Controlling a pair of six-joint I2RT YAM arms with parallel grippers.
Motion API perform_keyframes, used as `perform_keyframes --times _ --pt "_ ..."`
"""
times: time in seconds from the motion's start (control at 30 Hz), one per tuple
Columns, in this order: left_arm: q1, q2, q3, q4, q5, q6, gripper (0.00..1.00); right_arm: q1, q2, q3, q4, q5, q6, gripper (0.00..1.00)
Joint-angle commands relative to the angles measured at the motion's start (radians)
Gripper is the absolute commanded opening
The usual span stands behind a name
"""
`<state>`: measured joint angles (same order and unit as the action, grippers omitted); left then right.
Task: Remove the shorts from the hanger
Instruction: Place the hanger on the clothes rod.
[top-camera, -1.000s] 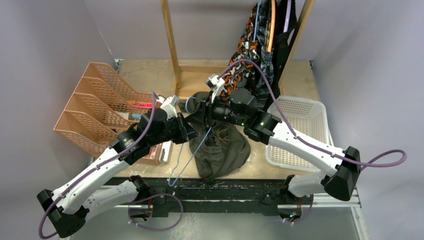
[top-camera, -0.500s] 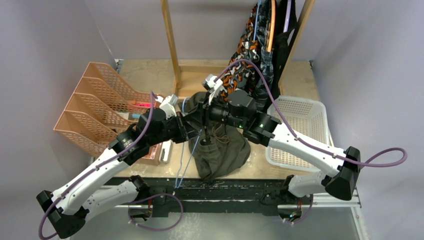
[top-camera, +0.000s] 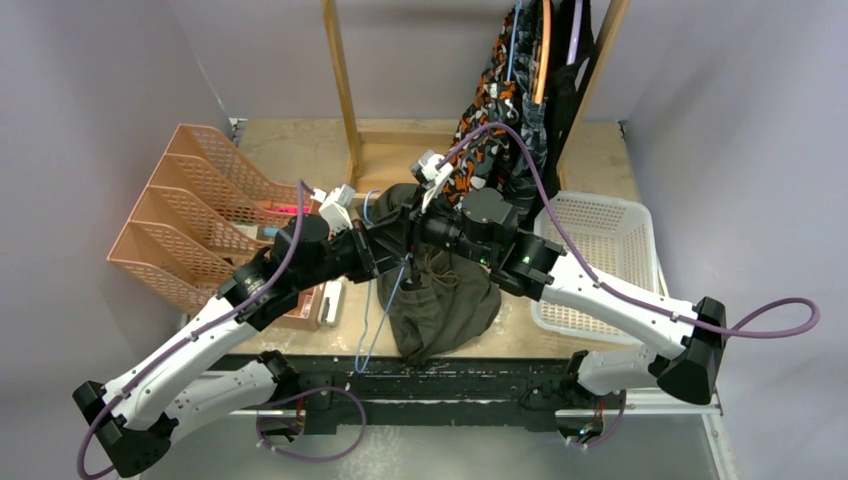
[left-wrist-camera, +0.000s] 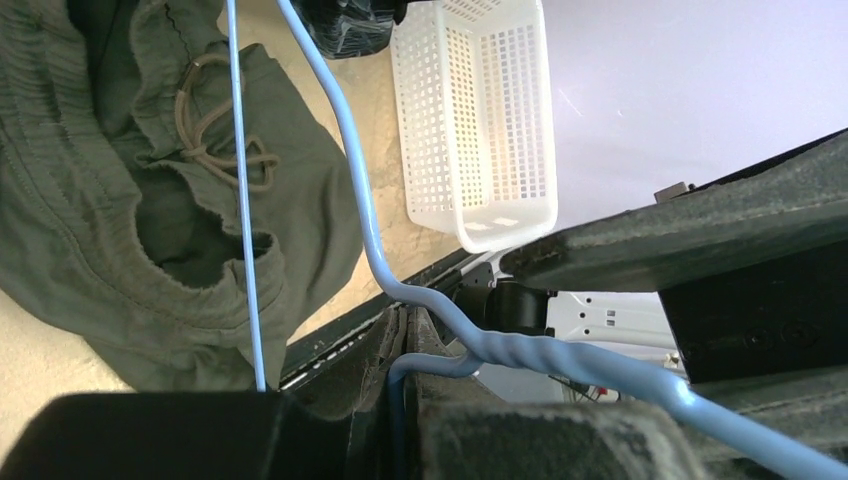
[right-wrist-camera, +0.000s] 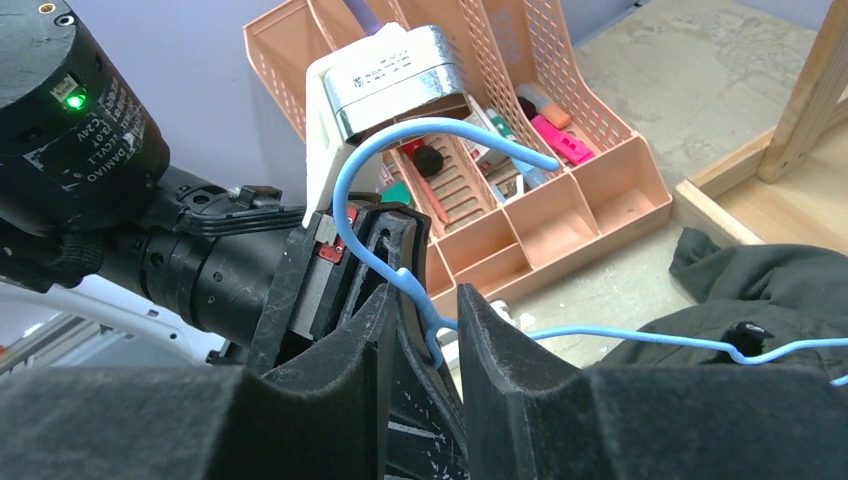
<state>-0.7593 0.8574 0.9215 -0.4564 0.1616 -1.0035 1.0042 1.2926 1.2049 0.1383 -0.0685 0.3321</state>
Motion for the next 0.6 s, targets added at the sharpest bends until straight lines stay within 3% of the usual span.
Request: perform_keyframes --times 0.0,0.13,0.3,0.43,0.57 --pt "-0.008 -0.029 0.021 0.057 0.074 0.005 0.0 -0.031 -0.015 -0.007 0.084 0.177 -0.023 0.29" --pt "-0.01 -0.016 0.03 0.039 0.075 0.012 0.01 -0.024 -0.035 -0.042 0.117 0.245 0.003 0.25" --pt "-0.009 0.001 0.029 0.027 0.07 0.023 0.01 -0.024 -0.046 -0.054 0.153 0.212 0.033 0.11" --pt "-0.009 0.004 0.029 0.025 0.071 0.027 0.0 -0.023 -0.057 -0.071 0.154 0.319 0.101 0.05" --pt "-0.01 -0.001 0.03 0.031 0.074 0.025 0.0 -0.024 -0.055 -0.089 0.196 0.272 0.073 0.12"
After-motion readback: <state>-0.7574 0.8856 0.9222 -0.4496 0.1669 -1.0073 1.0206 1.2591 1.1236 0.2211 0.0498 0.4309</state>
